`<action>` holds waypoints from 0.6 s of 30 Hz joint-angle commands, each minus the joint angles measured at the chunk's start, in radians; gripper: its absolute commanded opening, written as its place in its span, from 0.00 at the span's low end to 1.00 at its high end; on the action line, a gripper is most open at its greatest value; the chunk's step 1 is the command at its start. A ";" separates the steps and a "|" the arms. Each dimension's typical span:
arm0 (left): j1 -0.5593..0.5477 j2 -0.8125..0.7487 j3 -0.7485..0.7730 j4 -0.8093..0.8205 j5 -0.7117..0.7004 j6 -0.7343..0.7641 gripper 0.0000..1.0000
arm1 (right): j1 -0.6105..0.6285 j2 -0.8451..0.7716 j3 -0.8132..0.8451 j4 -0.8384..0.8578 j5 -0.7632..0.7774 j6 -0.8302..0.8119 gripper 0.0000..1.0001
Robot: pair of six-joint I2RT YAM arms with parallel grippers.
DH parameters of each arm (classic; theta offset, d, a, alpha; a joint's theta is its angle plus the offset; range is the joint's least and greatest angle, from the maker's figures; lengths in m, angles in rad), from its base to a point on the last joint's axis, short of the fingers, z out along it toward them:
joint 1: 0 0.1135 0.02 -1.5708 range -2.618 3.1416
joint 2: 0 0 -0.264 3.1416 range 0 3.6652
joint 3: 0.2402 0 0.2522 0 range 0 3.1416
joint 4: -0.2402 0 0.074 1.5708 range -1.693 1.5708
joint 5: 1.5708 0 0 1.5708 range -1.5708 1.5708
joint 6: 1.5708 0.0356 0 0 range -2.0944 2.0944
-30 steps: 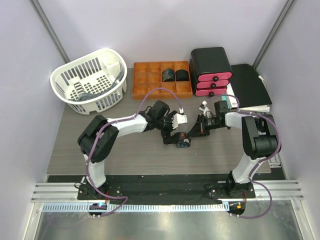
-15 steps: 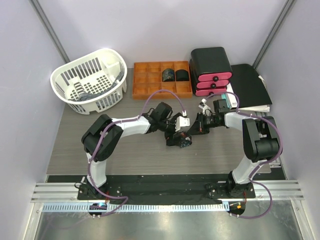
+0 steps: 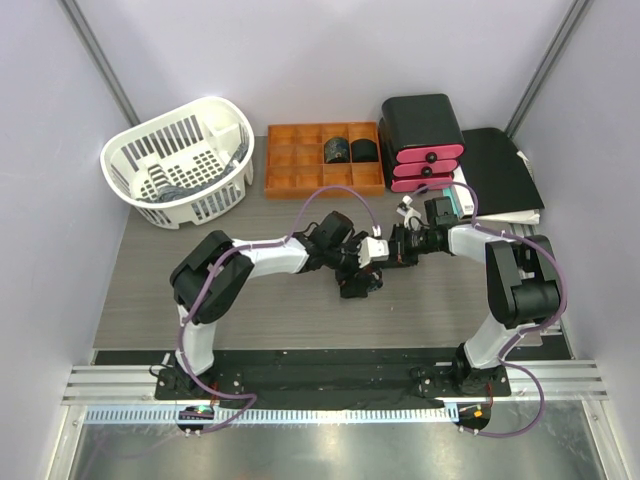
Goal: Roll the ties
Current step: Pick up the tie at the center of the board.
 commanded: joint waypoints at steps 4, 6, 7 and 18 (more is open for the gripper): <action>-0.027 0.075 0.095 0.016 -0.142 -0.035 0.99 | 0.011 -0.053 -0.014 0.039 0.026 0.015 0.01; -0.030 0.076 0.092 -0.004 -0.125 -0.003 0.78 | 0.008 -0.054 -0.016 0.039 0.012 0.024 0.01; -0.032 0.073 0.080 -0.004 -0.122 0.005 0.71 | 0.010 -0.054 -0.014 0.039 0.012 0.035 0.01; -0.023 0.003 0.057 -0.102 -0.134 0.100 0.70 | 0.008 -0.020 0.003 0.040 0.011 0.063 0.01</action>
